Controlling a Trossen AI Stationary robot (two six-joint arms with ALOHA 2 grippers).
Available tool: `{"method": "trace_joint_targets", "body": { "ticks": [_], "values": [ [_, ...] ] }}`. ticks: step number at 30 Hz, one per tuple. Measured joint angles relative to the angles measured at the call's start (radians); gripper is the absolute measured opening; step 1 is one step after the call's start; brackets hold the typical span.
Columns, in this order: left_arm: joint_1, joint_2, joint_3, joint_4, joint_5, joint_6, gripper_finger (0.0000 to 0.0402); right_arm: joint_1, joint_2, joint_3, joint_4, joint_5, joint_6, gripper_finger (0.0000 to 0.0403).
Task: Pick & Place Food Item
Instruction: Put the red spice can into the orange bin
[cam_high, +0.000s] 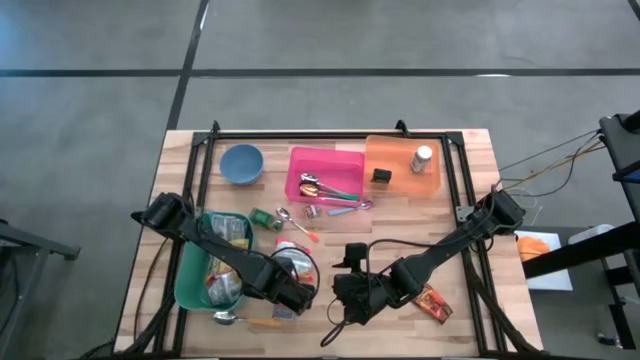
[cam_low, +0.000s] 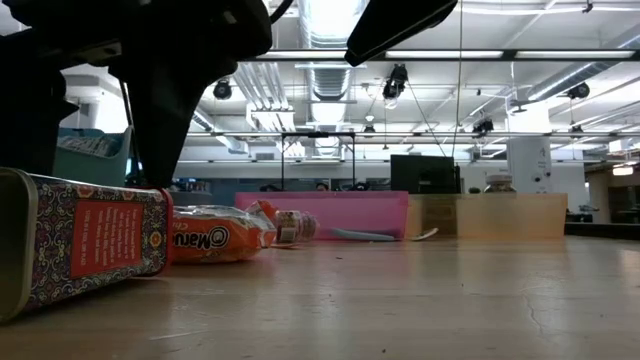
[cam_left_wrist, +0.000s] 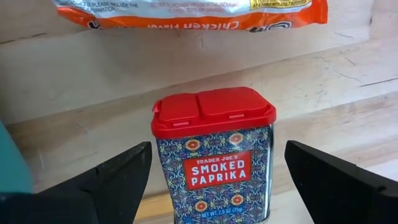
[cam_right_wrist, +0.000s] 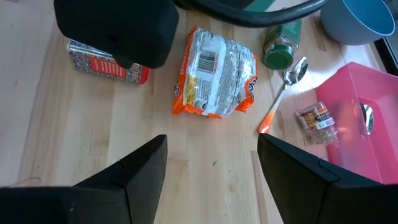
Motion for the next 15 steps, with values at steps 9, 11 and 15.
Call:
{"method": "trace_joint_targets", "body": {
  "ticks": [9, 11, 15],
  "values": [
    [-0.002, 0.000, -0.049, 0.064, -0.001, -0.001, 0.0372, 0.000, 0.000, 0.000, 0.000, 0.000, 0.000, 0.0248],
    [-0.002, 0.001, -0.073, 0.092, 0.003, 0.000, 0.0372, 0.000, 0.000, 0.000, 0.000, 0.000, 0.000, 0.0248],
    [-0.002, 0.001, -0.088, 0.118, 0.013, -0.002, 0.0372, 0.000, 0.000, 0.000, 0.000, 0.000, 0.000, 0.0248]
  ]
}}
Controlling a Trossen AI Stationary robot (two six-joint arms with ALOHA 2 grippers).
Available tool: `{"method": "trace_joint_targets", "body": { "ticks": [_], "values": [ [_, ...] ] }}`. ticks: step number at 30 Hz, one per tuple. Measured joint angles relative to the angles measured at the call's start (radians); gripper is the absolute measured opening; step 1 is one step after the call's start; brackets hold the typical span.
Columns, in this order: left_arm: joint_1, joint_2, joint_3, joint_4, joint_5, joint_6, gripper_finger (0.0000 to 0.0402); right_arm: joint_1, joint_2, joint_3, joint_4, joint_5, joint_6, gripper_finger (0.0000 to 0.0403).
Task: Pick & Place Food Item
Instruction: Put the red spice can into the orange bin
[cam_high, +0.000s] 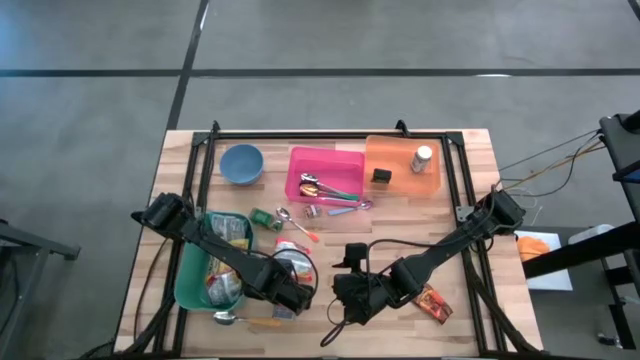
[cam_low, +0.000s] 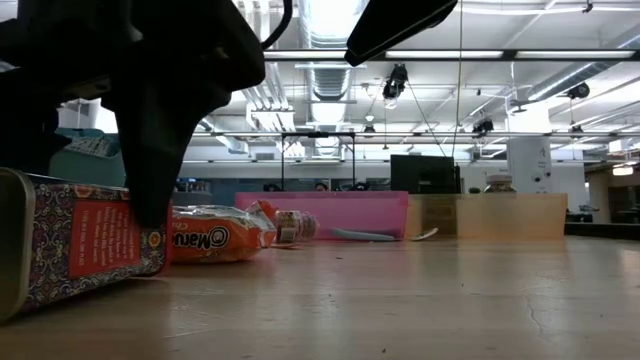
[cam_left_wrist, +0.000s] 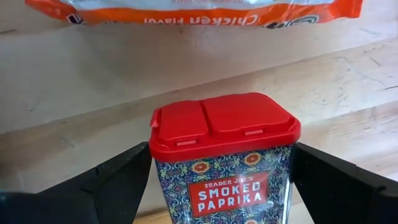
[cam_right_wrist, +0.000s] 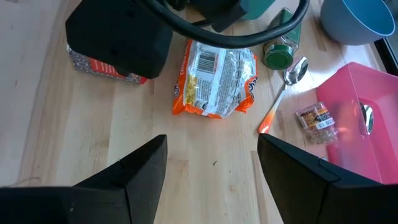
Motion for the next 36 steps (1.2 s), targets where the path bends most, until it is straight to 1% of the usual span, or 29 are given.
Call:
{"method": "trace_joint_targets", "body": {
  "ticks": [20, 31, 36],
  "values": [
    [0.000, 0.000, -0.003, 0.018, -0.005, -0.001, 0.0372, 0.000, 0.000, 0.000, 0.000, 0.000, 0.000, 0.0248],
    [0.001, -0.001, -0.003, 0.018, -0.005, 0.024, 0.0372, 0.000, 0.000, 0.000, 0.000, 0.000, 0.000, 0.0248],
    [0.002, -0.002, -0.003, 0.018, -0.005, -0.012, 0.0372, 0.000, 0.000, 0.000, 0.000, 0.000, 0.000, 0.0248]
  ]
}}
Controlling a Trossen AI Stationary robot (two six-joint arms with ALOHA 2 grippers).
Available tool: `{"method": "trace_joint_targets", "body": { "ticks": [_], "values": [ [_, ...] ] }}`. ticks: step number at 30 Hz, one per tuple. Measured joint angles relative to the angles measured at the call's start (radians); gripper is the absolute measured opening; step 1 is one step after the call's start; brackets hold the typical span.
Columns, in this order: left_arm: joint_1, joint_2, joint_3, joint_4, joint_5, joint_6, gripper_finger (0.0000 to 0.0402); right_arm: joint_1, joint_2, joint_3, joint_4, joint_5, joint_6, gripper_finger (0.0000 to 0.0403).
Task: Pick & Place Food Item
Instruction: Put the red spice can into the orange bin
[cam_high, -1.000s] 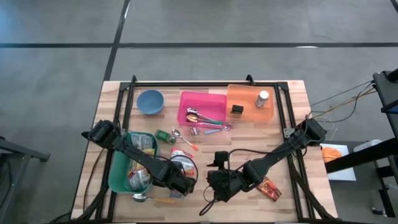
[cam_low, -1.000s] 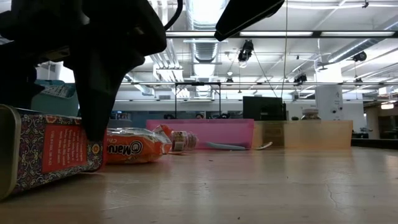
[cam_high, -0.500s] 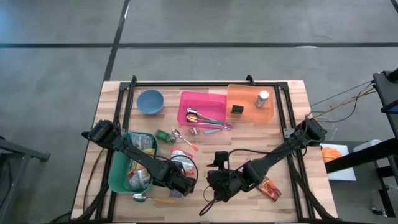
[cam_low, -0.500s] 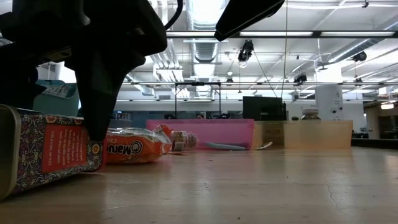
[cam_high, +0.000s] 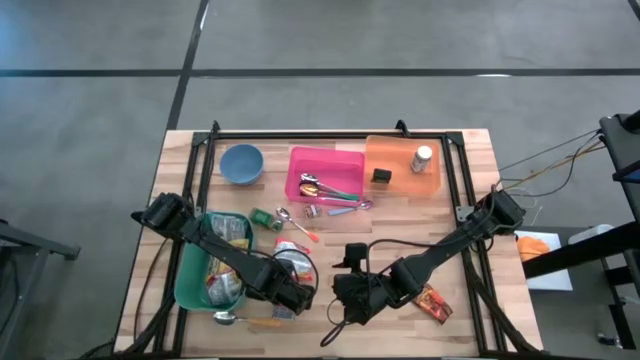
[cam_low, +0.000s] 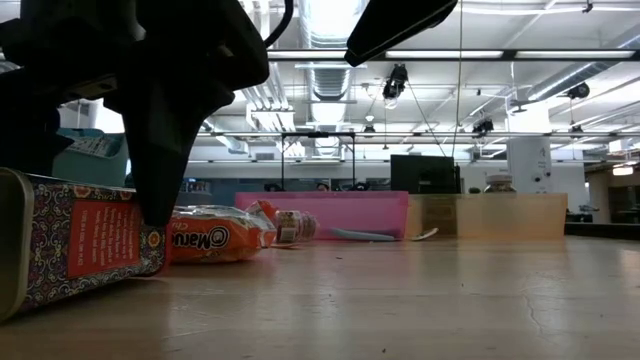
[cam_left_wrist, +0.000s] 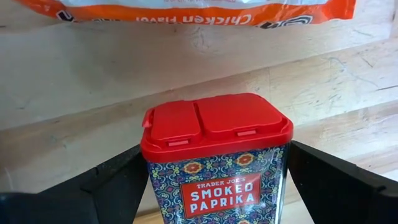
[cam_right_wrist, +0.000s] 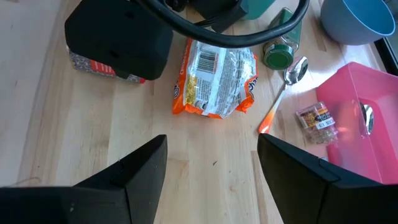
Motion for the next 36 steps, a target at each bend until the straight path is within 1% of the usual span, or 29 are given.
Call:
{"method": "trace_joint_targets", "body": {
  "ticks": [5, 7, 9, 13, 14, 21, 27, 29, 33, 36],
  "values": [
    [0.001, 0.000, 0.000, 0.000, 0.000, 0.010, 0.0369, 0.000, 0.000, 0.000, 0.000, 0.000, 0.000, 0.0248],
    [0.001, -0.001, 0.000, 0.000, 0.000, 0.011, 0.0360, 0.000, 0.000, 0.000, 0.000, 0.000, 0.000, 0.0248],
    [0.001, -0.001, 0.000, -0.001, 0.000, 0.012, 0.0340, 0.000, 0.000, 0.000, 0.000, 0.000, 0.000, 0.0248],
    [0.001, -0.002, 0.000, -0.001, 0.001, 0.019, 0.0285, 0.000, 0.000, 0.000, 0.000, 0.000, 0.000, 0.0248],
    [0.001, -0.003, 0.000, -0.001, 0.001, 0.019, 0.0277, 0.000, 0.000, 0.000, 0.000, 0.000, 0.000, 0.0248],
    [0.001, -0.003, 0.000, -0.001, 0.001, 0.013, 0.0277, 0.000, 0.000, 0.000, 0.000, 0.000, 0.000, 0.0248],
    [0.001, -0.014, -0.001, -0.014, 0.005, 0.010, 0.0310, 0.000, 0.000, 0.000, 0.000, 0.000, 0.000, 0.0248],
    [0.001, -0.018, -0.001, -0.014, 0.007, 0.010, 0.0306, 0.000, 0.000, 0.000, 0.000, 0.000, 0.000, 0.0248],
    [0.001, -0.018, -0.001, -0.014, 0.007, 0.010, 0.0276, 0.000, 0.000, 0.000, 0.000, 0.000, 0.000, 0.0248],
    [0.001, -0.018, -0.001, -0.014, 0.007, 0.010, 0.0276, 0.000, 0.000, 0.000, 0.000, 0.000, 0.000, 0.0248]
  ]
}}
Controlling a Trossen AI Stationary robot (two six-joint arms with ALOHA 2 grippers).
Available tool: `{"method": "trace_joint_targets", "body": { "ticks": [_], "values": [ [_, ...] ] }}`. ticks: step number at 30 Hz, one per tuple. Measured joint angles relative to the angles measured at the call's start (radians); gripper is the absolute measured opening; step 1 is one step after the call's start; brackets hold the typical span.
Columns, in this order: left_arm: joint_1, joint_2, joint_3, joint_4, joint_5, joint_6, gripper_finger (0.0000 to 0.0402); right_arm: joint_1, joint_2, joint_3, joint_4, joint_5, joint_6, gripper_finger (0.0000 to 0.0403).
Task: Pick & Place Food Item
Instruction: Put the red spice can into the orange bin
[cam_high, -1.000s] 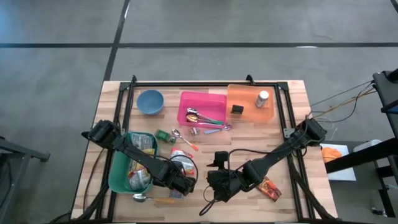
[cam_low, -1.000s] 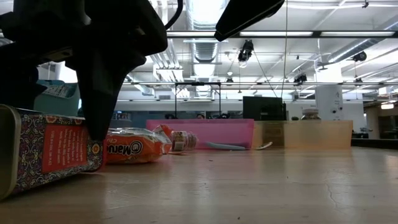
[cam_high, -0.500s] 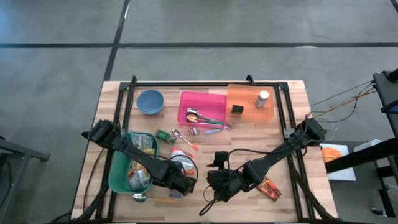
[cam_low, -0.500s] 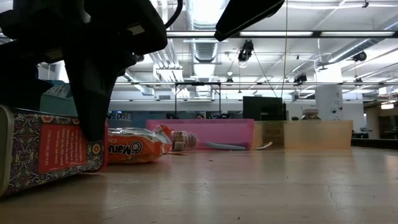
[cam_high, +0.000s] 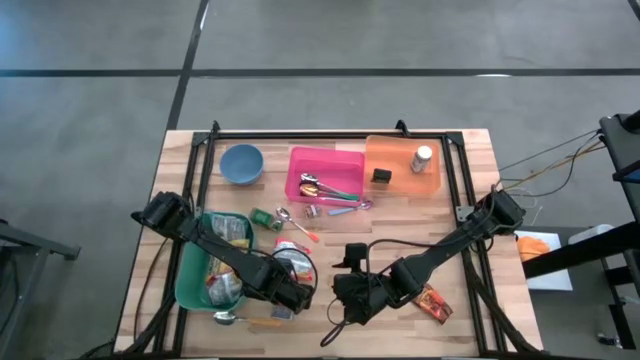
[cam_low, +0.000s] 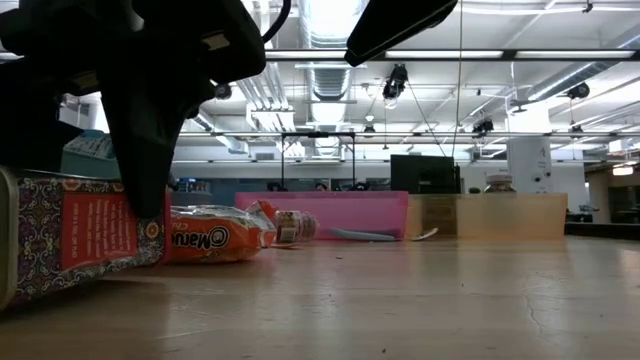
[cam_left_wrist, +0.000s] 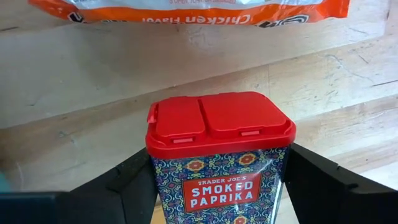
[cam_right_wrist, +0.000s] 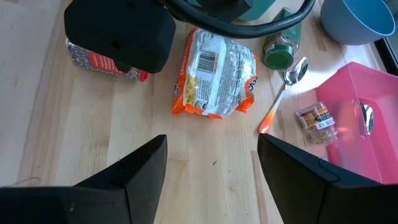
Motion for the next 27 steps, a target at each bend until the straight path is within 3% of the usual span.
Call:
{"method": "trace_joint_targets", "body": {
  "ticks": [27],
  "values": [
    [0.008, -0.064, 0.000, -0.024, 0.000, -0.006, 0.0278, 0.000, 0.000, 0.000, 0.018, 0.000, 0.000, 0.0248]
  ]
}}
